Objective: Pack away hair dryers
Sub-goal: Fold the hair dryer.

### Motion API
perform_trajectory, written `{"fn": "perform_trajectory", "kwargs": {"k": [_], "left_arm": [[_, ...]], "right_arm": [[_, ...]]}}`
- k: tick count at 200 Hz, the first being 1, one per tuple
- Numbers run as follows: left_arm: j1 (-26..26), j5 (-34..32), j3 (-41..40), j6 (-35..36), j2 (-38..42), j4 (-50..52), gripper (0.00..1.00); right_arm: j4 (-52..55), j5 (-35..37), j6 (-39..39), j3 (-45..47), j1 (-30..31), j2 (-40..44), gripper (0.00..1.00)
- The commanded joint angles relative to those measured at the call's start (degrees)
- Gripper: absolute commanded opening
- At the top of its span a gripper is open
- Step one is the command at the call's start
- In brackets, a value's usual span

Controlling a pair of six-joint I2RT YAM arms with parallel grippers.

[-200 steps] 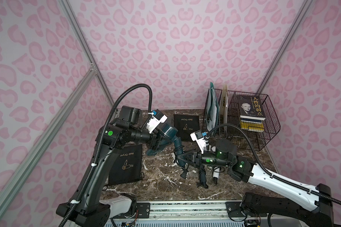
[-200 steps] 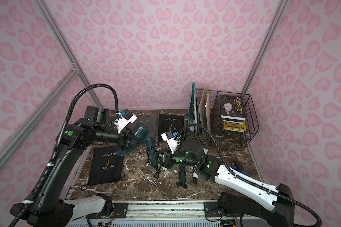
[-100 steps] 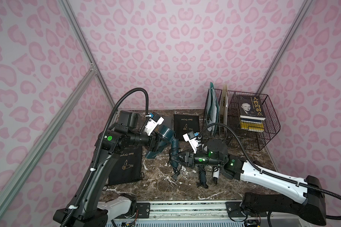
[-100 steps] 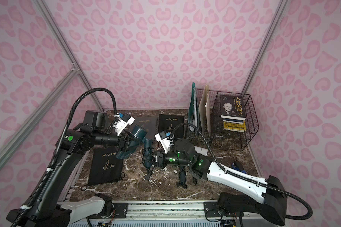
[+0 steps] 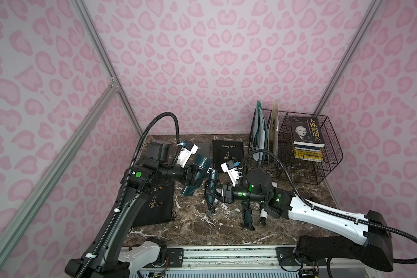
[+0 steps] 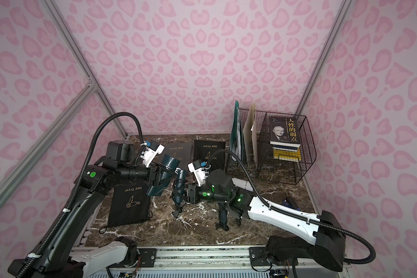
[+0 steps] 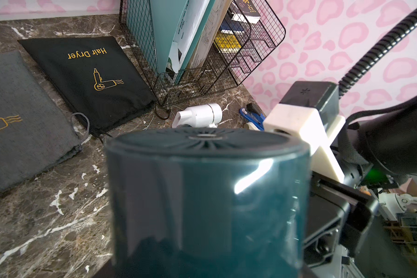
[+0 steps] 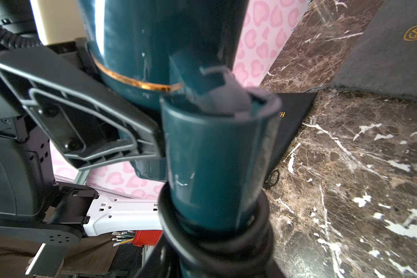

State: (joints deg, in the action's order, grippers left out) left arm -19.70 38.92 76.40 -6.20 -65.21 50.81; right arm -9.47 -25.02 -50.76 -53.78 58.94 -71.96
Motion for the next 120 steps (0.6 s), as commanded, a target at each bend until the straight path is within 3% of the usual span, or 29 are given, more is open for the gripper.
{"fn": "perform_trajectory", "kwargs": {"k": [1, 120], "left_arm": [[-0.07, -5.6, -2.3, -6.24, -0.62, -3.45, 0.02], [0.02, 2.51, -9.21, -13.17, 1.73, -9.36, 0.02]], "right_arm": [[-39.62, -7.01, 2.01, -0.9, 0.41, -0.05, 0.0], [-58.0, -8.91, -6.51, -0.57, 0.18, -4.94, 0.0]]}}
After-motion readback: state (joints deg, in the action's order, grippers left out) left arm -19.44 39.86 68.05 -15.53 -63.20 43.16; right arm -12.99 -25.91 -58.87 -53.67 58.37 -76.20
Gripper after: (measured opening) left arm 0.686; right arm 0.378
